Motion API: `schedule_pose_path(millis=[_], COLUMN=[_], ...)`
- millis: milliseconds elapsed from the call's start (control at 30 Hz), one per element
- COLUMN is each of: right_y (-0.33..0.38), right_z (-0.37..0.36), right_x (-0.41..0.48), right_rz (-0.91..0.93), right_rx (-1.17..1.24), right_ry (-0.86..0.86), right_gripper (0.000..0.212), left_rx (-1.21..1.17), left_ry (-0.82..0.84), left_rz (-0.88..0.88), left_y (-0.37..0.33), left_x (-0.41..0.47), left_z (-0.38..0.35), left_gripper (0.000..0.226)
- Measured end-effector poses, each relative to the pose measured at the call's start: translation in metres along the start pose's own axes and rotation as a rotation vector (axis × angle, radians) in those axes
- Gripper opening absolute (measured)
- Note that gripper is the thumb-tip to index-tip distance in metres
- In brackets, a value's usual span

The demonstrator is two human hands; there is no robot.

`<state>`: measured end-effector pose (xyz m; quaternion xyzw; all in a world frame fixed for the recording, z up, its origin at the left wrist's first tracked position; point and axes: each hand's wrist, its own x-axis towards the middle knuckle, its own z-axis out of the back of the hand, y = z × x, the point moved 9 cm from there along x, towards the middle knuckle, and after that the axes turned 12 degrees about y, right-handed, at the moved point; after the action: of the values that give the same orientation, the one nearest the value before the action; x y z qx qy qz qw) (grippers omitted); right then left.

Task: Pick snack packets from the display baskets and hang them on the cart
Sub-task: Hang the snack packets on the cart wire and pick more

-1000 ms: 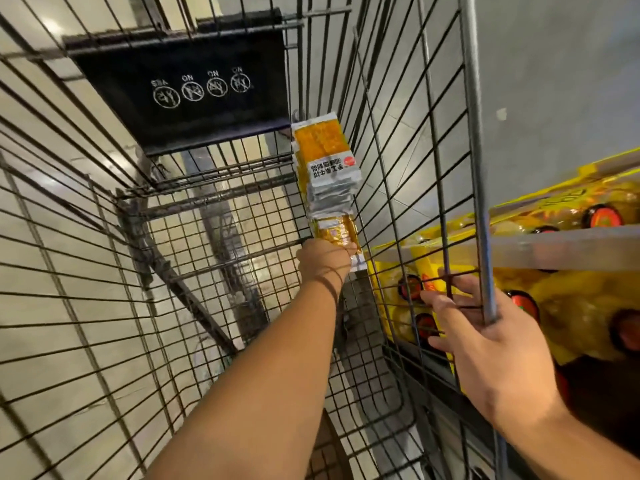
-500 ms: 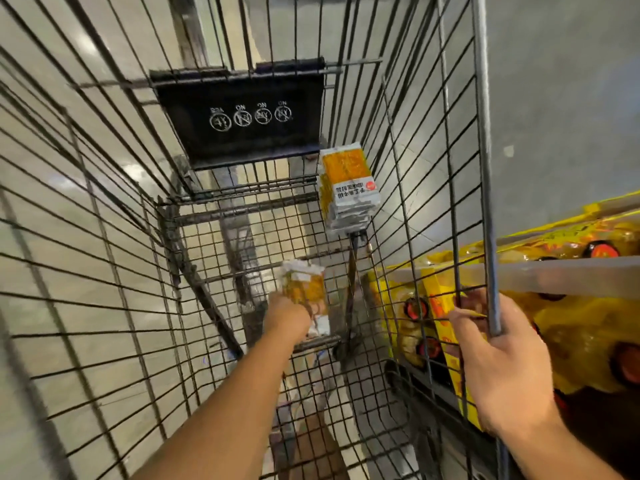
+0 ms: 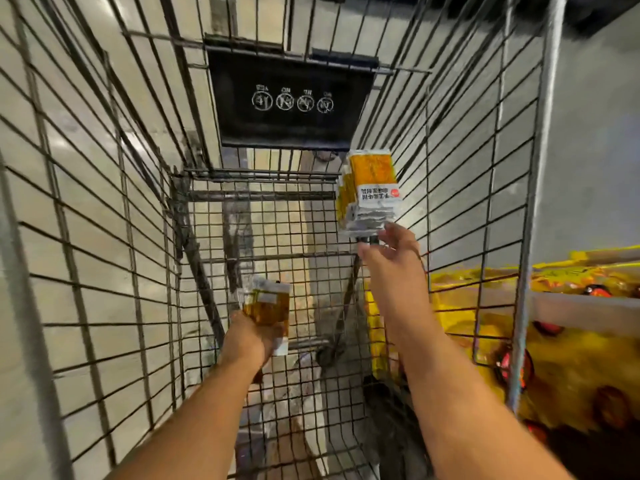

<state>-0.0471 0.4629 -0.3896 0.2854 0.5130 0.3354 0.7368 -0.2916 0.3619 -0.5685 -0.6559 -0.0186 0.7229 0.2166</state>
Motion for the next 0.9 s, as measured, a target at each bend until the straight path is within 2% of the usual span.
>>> schedule_pose_path(millis=[33, 100, 200, 300, 367, 433, 500, 567, 700, 900], right_y=[-0.016, -0.033, -0.044, -0.046, -0.046, -0.045, -0.045, -0.047, -0.05, -0.038], right_z=[-0.005, -0.015, -0.016, -0.02, -0.026, -0.027, -0.027, -0.028, -0.029, -0.029], right_x=[0.025, 0.06, 0.083, 0.091, 0.094, 0.097, 0.099, 0.1, 0.108, 0.121], right_rz=[-0.108, -0.215, -0.251, -0.256, -0.27, -0.303, -0.359, -0.409, -0.451, -0.363], right_rx=[0.239, 0.646, 0.916, 0.968, 0.998, 1.008, 0.973, 0.943, 0.967, 1.078], right_ry=[0.036, 0.11, 0.078, 0.015, -0.013, -0.051, -0.106, -0.131, -0.111, -0.088], right_gripper=[0.045, 0.045, 0.05, 0.05, 0.051, 0.05, 0.043, 0.042, 0.053, 0.045], left_rx=[0.024, 0.11, 0.118, 0.094, -0.013, -0.358, -0.607, -0.781, -0.906, -0.881], left_ry=[-0.008, -0.022, 0.023, 0.04, 0.05, 0.106, 0.146, 0.161, 0.137, 0.159], left_rz=[0.01, 0.026, 0.026, 0.073, 0.106, 0.092, 0.117, 0.136, 0.121, 0.12], left_y=[0.001, 0.003, 0.005, 0.012, 0.014, 0.009, 0.008, 0.01, 0.012, 0.008], left_x=[0.001, 0.003, 0.007, 0.016, 0.015, 0.011, 0.01, 0.012, 0.015, 0.017], left_z=[0.001, 0.002, -0.002, -0.004, -0.004, -0.009, -0.015, -0.021, -0.022, -0.026], left_gripper=[0.024, 0.038, 0.048, 0.054, 0.047, 0.026, 0.042, 0.048, 0.05, 0.052])
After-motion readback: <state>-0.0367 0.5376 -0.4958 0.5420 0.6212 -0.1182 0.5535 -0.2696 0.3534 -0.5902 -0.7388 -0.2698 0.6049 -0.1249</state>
